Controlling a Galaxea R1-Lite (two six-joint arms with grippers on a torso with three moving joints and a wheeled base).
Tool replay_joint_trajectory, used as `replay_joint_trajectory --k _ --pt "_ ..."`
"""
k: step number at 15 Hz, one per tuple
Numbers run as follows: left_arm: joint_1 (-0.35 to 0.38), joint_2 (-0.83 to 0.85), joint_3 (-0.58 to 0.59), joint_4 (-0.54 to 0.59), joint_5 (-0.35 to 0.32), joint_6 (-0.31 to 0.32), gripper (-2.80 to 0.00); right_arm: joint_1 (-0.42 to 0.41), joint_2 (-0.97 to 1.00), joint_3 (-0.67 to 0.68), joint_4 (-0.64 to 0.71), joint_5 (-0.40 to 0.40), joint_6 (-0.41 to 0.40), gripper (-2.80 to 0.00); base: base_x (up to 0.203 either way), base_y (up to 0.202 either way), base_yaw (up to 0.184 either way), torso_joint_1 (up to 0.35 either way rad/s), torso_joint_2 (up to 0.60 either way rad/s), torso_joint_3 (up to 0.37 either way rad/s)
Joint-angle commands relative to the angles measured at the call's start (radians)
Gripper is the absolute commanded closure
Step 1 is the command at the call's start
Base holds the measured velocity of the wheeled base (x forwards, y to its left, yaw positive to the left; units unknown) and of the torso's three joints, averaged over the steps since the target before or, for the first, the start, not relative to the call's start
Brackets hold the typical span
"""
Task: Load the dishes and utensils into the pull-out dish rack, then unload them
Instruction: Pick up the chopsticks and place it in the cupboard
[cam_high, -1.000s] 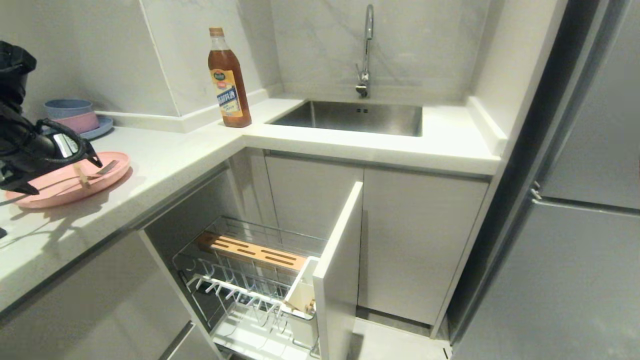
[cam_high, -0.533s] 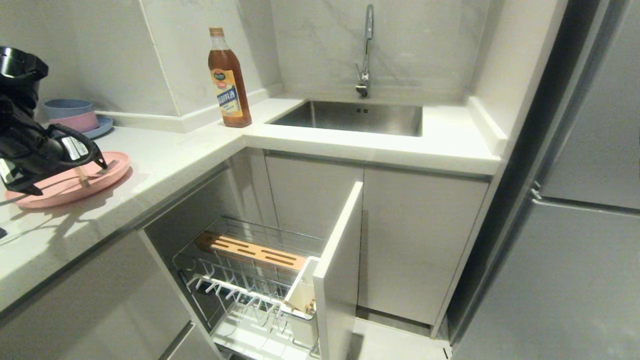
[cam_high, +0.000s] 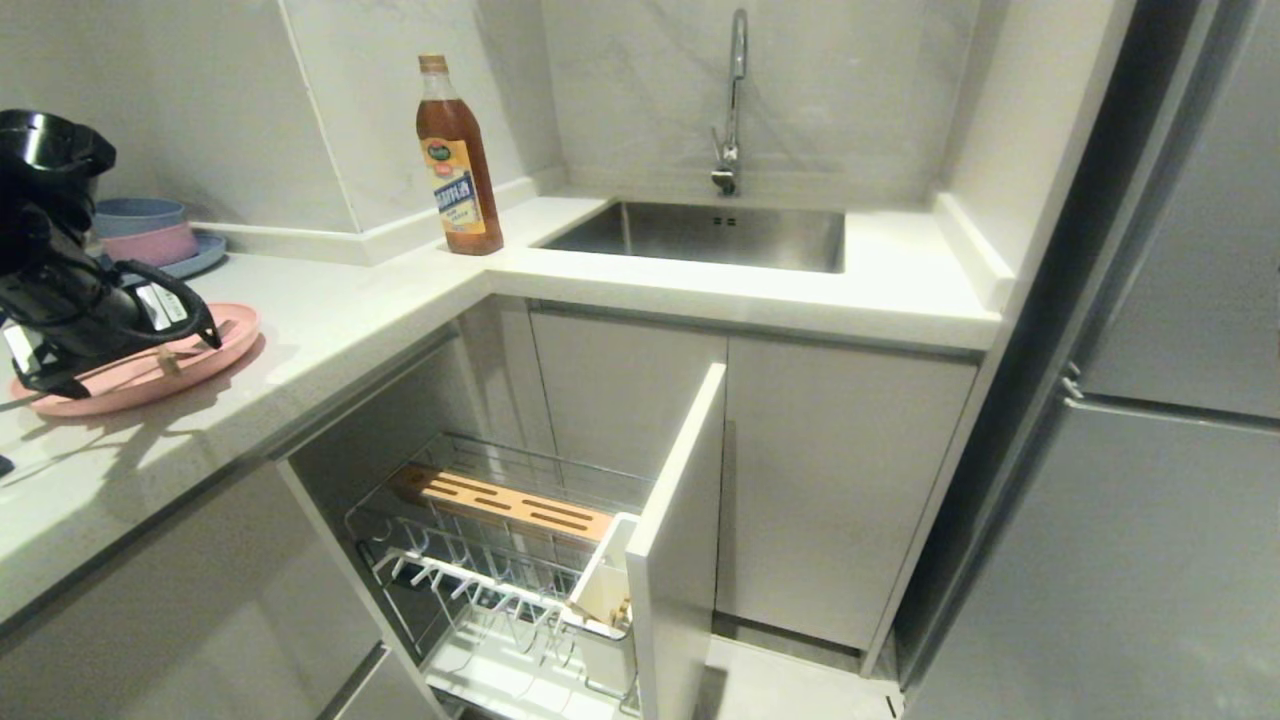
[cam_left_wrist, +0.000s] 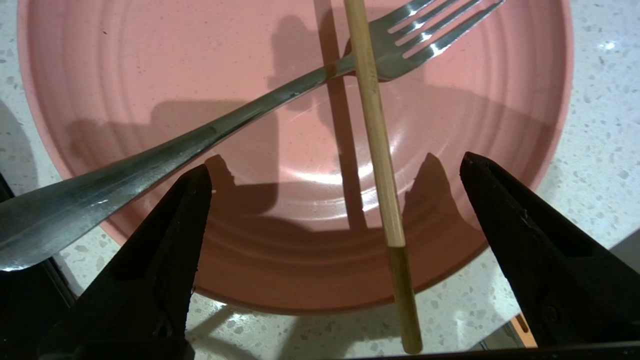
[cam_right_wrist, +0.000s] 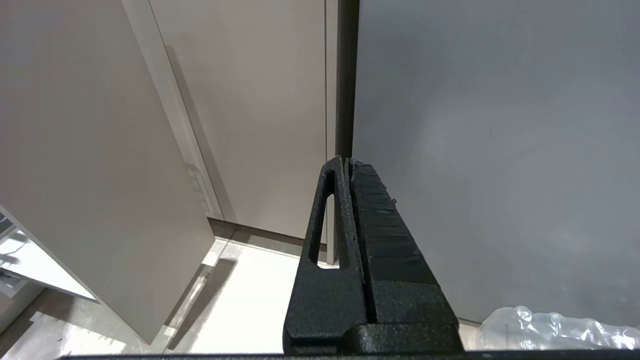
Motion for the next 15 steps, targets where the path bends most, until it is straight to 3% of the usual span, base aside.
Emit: replay_joint_trajectory --k 1,15 --pt "0.0 0.006 0.0 0.005 0.003 -0.001 -2.8 0.0 0.001 0.0 0.0 0.0 0.0 0.0 0.0 0.0 0.0 0.0 0.0 0.0" --pt "-0.003 0.013 0.0 0.009 0.046 0.022 -2.8 0.0 0.001 0.0 0.0 0.0 0.0 0.0 0.0 0.0 0.0 0.0 0.0 0.0"
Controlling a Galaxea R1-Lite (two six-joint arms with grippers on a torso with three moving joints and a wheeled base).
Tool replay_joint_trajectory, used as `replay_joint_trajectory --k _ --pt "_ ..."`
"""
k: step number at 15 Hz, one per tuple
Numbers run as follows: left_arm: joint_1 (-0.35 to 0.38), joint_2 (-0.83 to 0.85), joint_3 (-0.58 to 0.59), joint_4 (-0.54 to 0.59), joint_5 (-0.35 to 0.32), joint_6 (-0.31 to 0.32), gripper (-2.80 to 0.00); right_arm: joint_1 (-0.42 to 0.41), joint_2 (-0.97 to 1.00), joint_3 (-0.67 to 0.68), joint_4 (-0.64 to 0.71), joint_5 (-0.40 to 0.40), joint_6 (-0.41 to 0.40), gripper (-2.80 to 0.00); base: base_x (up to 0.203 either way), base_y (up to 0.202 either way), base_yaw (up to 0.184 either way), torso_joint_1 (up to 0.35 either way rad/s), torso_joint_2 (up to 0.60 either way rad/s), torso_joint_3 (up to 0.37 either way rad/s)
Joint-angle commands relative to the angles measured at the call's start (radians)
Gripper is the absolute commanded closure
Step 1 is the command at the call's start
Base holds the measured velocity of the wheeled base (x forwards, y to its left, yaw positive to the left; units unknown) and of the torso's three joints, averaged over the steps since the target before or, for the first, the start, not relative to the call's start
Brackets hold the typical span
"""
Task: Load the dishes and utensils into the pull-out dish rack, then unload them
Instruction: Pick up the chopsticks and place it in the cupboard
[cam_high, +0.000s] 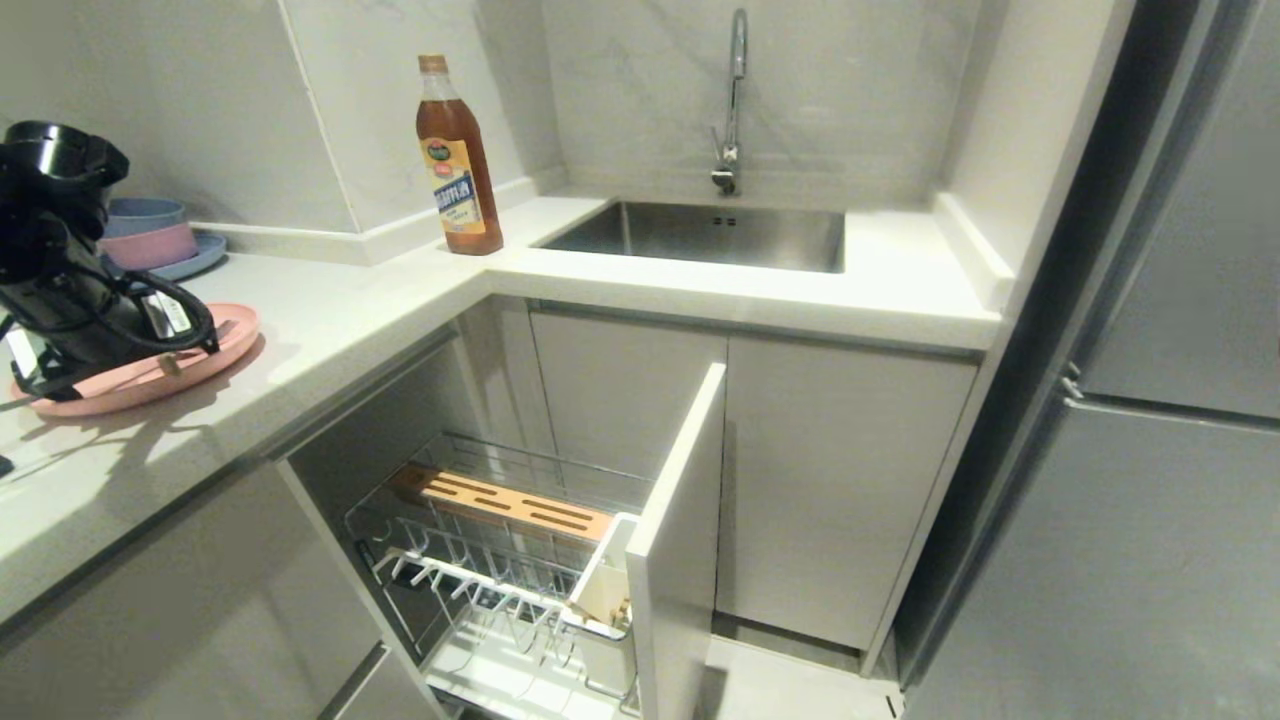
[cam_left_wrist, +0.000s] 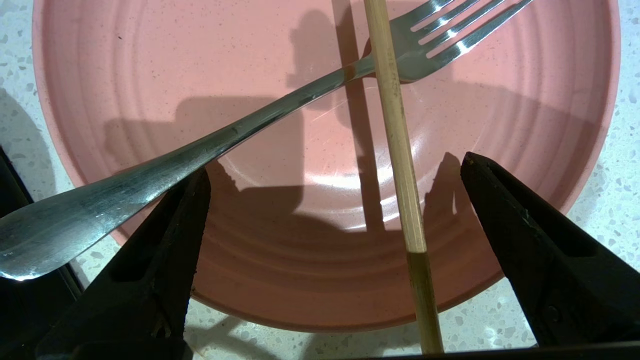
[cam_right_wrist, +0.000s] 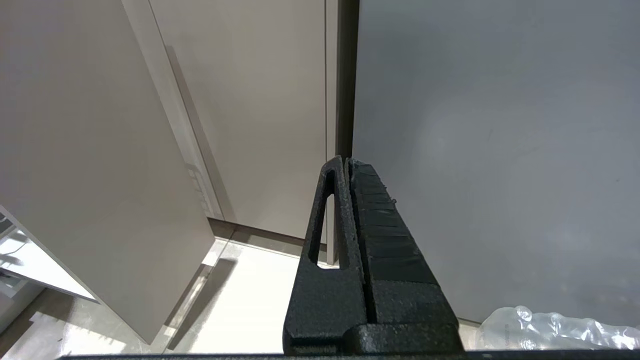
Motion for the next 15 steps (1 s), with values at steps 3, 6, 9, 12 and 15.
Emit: replay_joint_trajectory --k 3,6,9,12,15 --pt "0.001 -0.005 0.0 0.01 0.002 0.004 0.0 0.0 0.001 0.0 0.0 0.0 0.0 0.0 0.0 0.0 0.0 0.0 0.0 0.0" --pt "-0.001 -0.005 0.0 0.008 0.002 0.011 0.0 0.0 0.001 0.0 0.0 0.0 0.0 0.0 0.0 0.0 0.0 0.0 0.0 0.0" --pt "-0.001 -0.009 0.0 0.008 0.002 0.013 0.0 0.0 0.001 0.0 0.0 0.0 0.0 0.0 0.0 0.0 0.0 0.0 0.0 0.0" --pt "0.001 -0.011 0.0 0.008 0.002 0.008 0.0 0.0 0.001 0.0 0.0 0.0 0.0 0.0 0.0 0.0 0.0 0.0 0.0 0.0" --pt "0.001 -0.031 0.0 0.008 0.003 0.008 0.0 0.0 0.001 0.0 0.0 0.0 0.0 0.0 0.0 0.0 0.0 0.0 0.0 0.0"
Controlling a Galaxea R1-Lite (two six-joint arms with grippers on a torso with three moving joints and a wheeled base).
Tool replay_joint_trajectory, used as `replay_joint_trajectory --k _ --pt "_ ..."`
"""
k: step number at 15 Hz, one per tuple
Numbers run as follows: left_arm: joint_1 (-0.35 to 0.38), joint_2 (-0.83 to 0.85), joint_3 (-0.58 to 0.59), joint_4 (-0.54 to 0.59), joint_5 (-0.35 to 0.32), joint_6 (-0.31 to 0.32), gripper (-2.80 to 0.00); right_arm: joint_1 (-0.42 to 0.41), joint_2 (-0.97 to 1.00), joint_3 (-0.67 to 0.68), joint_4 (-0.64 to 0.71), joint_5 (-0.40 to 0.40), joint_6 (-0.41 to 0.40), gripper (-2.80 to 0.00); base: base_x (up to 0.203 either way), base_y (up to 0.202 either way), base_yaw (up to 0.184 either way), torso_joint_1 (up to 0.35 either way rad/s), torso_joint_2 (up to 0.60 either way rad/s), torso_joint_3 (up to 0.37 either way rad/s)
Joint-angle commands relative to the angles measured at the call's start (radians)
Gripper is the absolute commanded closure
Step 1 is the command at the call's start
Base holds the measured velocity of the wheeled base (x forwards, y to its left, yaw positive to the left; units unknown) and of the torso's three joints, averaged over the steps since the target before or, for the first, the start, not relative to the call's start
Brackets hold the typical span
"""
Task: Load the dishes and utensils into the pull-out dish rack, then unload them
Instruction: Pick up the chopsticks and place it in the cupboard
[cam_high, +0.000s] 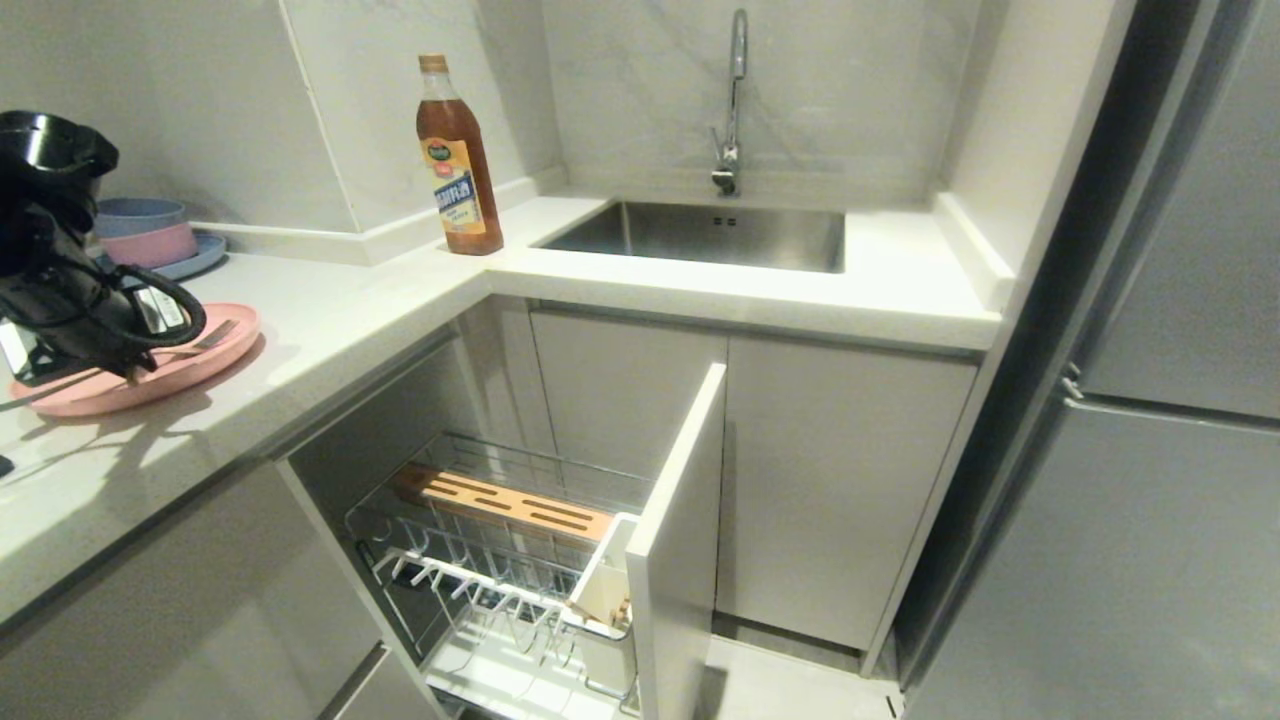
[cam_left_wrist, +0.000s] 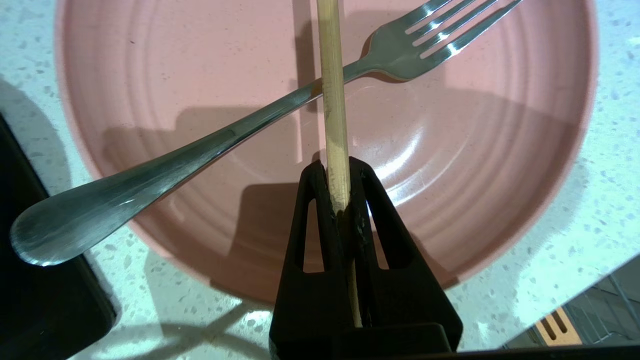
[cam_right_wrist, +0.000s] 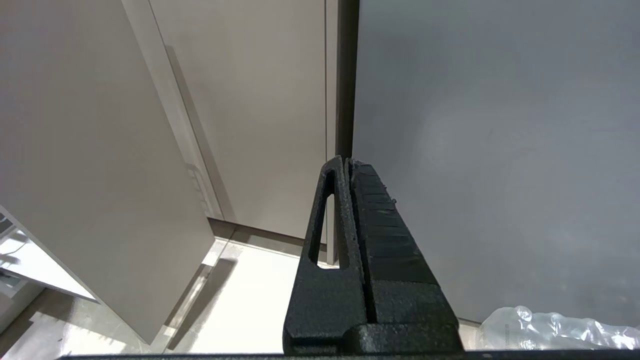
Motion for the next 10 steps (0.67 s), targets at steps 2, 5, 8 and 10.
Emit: replay_joint_trajectory --k 2,5,8,10 --pt "0.001 -0.051 0.001 0.006 0.002 -0.006 0.0 0.0 0.0 0.0 0.0 0.0 0.0 0.0 0.0 0.0 0.0 0.0 0.0 0.0" --pt "-0.008 -0.154 0.004 0.007 -0.005 -0.013 0.0 0.0 0.0 0.0 0.0 0.0 0.0 0.0 0.0 0.0 0.0 0.0 0.0 0.0" --pt "-0.103 -0.309 0.03 0.006 -0.028 -0.067 0.0 0.0 0.0 0.0 0.0 0.0 0.0 0.0 0.0 0.0 0.0 0.0 0.0 0.0" --pt "-0.192 -0.398 0.058 0.004 -0.151 -0.109 0.0 0.0 0.0 0.0 0.0 0.0 0.0 0.0 0.0 0.0 0.0 0.0 0.0 0.0"
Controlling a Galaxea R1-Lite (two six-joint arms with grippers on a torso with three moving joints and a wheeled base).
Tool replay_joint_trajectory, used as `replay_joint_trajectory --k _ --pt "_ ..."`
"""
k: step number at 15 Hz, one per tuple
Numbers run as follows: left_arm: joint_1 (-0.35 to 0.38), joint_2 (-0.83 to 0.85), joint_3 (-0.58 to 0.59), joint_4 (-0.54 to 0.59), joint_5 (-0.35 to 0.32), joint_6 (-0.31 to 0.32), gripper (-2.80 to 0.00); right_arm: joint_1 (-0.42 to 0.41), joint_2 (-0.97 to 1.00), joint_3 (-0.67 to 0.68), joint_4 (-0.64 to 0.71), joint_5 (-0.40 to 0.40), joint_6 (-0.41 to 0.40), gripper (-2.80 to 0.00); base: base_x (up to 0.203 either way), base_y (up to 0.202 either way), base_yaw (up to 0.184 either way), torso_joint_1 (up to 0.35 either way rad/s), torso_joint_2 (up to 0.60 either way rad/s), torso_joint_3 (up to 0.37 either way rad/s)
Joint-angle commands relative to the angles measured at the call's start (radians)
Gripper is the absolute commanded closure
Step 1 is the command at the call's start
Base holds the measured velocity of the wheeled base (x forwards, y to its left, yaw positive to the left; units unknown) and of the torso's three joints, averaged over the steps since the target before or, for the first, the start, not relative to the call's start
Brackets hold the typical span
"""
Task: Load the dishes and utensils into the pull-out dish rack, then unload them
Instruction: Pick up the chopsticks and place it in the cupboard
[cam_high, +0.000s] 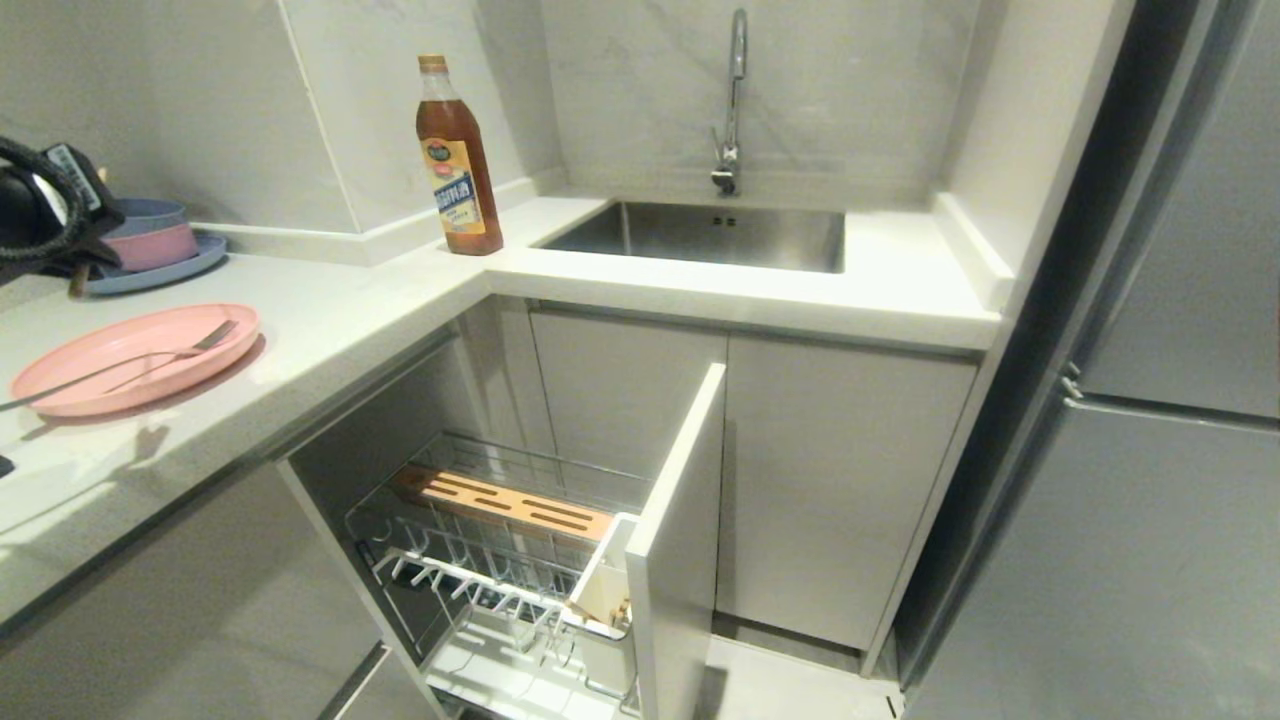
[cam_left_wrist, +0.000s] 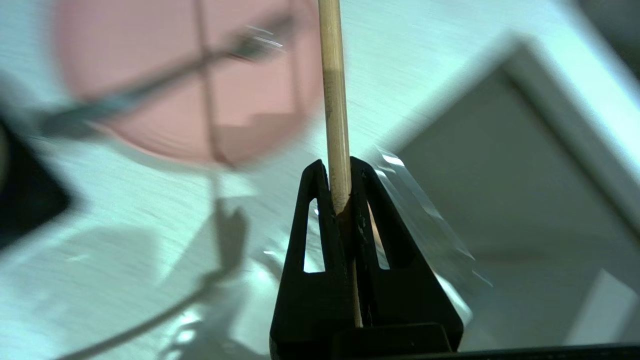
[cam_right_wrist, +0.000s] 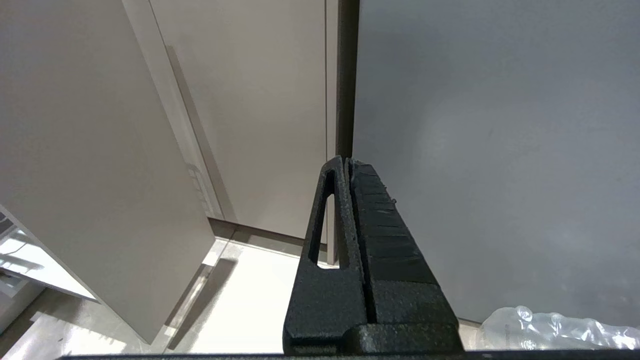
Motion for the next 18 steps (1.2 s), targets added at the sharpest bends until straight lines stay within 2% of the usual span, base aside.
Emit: replay_joint_trajectory --k 1,3,4,7,9,11,14,18 --pt "-0.086 -0.107 0.018 0.003 -0.094 -0.018 0.0 0.0 0.0 0.0 0.0 0.0 0.0 0.0 0.0 0.0 0.0 0.0 0.0 0.0" --pt "-0.204 -0.151 0.041 0.004 -0.188 -0.035 0.0 0.0 0.0 0.0 0.0 0.0 0.0 0.0 0.0 0.0 0.0 0.0 0.0 0.0" --pt "-0.271 -0.167 0.067 0.002 -0.212 -0.042 0.0 0.0 0.0 0.0 0.0 0.0 0.0 0.0 0.0 0.0 0.0 0.0 0.0 0.0" --pt "-0.446 -0.182 0.195 0.004 -0.241 -0.07 0.0 0.0 0.0 0.0 0.0 0.0 0.0 0.0 0.0 0.0 0.0 0.0 0.0 0.0" --pt "-0.532 -0.176 0.291 0.018 -0.25 -0.111 0.0 0.0 0.0 0.0 0.0 0.0 0.0 0.0 0.0 0.0 0.0 0.0 0.0 0.0" --pt "-0.57 -0.141 0.329 0.13 -0.278 -0.127 0.0 0.0 0.0 0.0 0.0 0.0 0.0 0.0 0.0 0.0 0.0 0.0 0.0 0.0" --pt "-0.585 -0.077 0.327 0.337 -0.396 -0.126 0.0 0.0 0.0 0.0 0.0 0.0 0.0 0.0 0.0 0.0 0.0 0.0 0.0 0.0" --pt "-0.579 0.042 0.311 0.436 -0.424 -0.116 0.0 0.0 0.0 0.0 0.0 0.0 0.0 0.0 0.0 0.0 0.0 0.0 0.0 0.0"
